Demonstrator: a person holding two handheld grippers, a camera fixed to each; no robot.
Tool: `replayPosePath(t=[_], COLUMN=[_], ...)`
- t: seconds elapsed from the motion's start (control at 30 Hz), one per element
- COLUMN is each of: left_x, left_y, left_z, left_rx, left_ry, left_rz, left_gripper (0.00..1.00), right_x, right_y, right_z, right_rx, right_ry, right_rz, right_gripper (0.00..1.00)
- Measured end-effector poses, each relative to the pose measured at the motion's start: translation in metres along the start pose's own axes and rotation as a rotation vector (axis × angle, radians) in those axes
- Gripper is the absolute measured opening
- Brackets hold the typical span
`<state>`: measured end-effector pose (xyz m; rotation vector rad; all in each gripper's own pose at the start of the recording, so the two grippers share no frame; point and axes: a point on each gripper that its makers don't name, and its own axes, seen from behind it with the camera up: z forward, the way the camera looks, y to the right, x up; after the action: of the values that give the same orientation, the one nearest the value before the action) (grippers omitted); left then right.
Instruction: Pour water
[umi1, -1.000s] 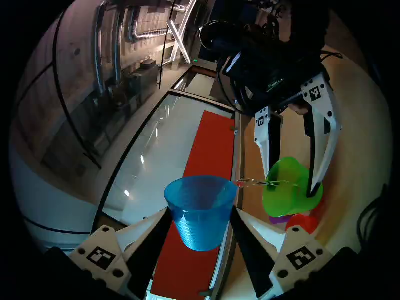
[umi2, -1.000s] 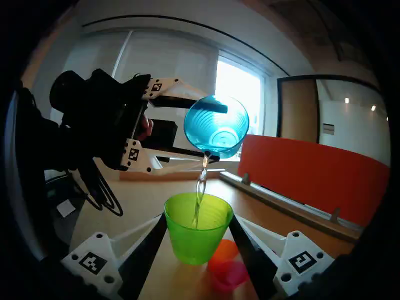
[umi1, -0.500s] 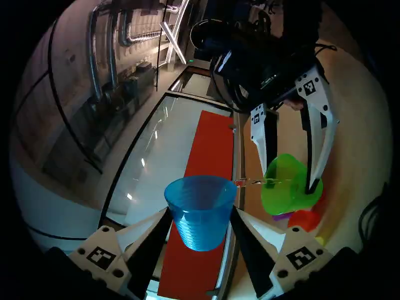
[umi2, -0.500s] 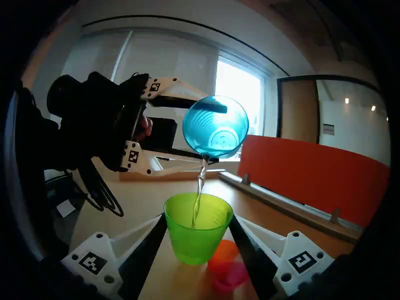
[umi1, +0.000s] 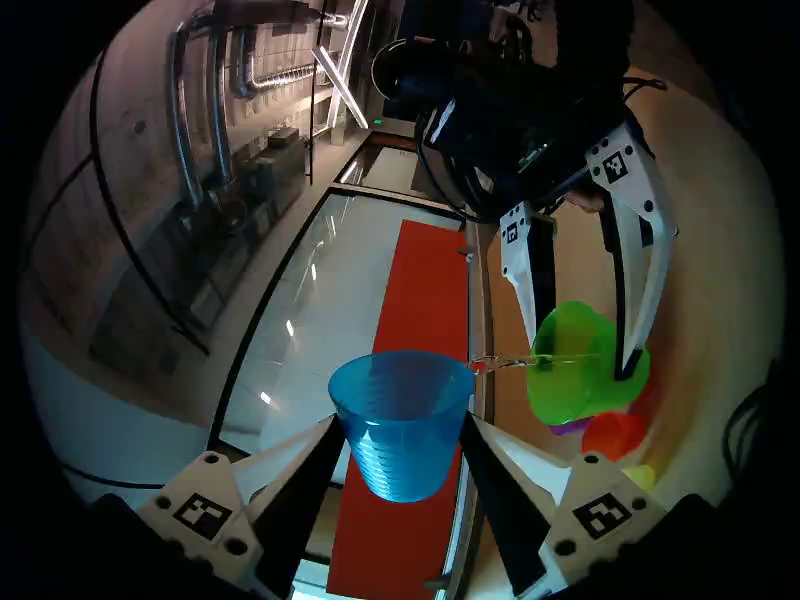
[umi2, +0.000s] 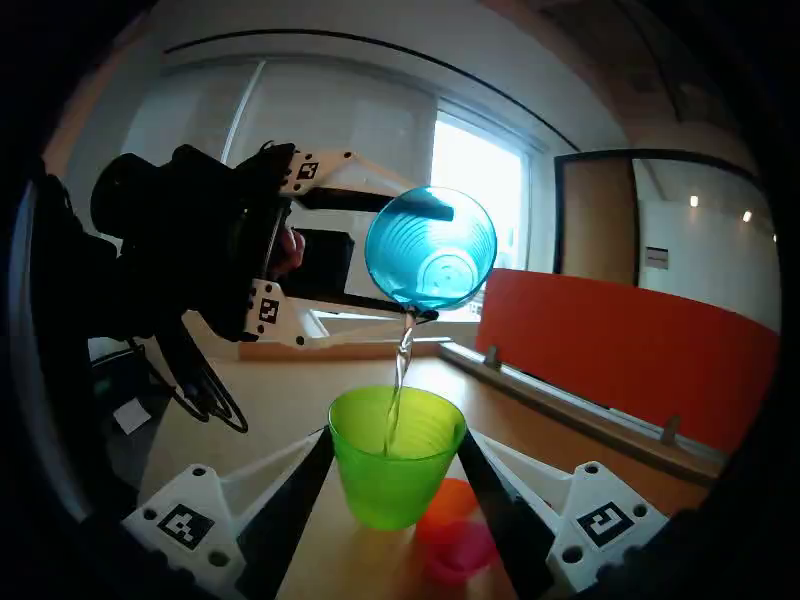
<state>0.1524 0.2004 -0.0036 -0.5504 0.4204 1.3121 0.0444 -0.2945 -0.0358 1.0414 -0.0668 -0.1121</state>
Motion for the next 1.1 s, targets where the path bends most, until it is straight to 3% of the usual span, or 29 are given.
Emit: replayPosePath(t=[0.4, 1.1], left_x=[0.0012, 0.0033], left_y=[0.008, -0.0017], left_z=[0.0041, 0.0083], left_rx=[-0.004, 0.001], left_ry=[0.002, 0.006], left_rz=[0.022, 0.085], left_gripper=[0.81, 0.81], right_x=[0.0003, -0.0001], right_y=[-0.0003, 0.0], right_z=[0.0002, -0.0027], right_rx=[-0.001, -0.004], right_ry=[0.002, 0.006], right_rz=[-0.002, -0.001], right_gripper=[0.91, 0.9])
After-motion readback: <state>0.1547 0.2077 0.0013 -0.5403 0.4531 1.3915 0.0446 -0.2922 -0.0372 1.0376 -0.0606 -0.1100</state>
